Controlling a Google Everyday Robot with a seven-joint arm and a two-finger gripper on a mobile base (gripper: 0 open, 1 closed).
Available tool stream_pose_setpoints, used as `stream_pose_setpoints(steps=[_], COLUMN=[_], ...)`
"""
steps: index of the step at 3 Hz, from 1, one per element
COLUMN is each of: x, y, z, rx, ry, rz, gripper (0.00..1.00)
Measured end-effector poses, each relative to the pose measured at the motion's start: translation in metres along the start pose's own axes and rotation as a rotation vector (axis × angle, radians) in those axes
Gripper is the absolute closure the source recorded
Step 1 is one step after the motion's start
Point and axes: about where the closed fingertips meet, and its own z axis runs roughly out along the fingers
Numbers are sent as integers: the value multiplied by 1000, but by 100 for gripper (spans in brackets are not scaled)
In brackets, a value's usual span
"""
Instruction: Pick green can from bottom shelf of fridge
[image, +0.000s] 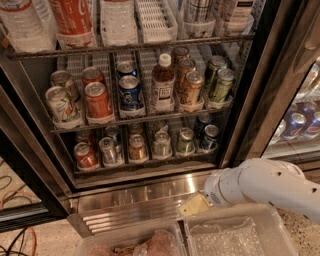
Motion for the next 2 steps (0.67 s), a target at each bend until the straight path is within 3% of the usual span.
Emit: stream_pose_setpoints(steps=[1, 2], x=[-3, -4], y=[-9, -10], z=[-5, -14], rx=[35, 111], ry=[-61, -150], rz=[52, 131], gripper=[0, 0])
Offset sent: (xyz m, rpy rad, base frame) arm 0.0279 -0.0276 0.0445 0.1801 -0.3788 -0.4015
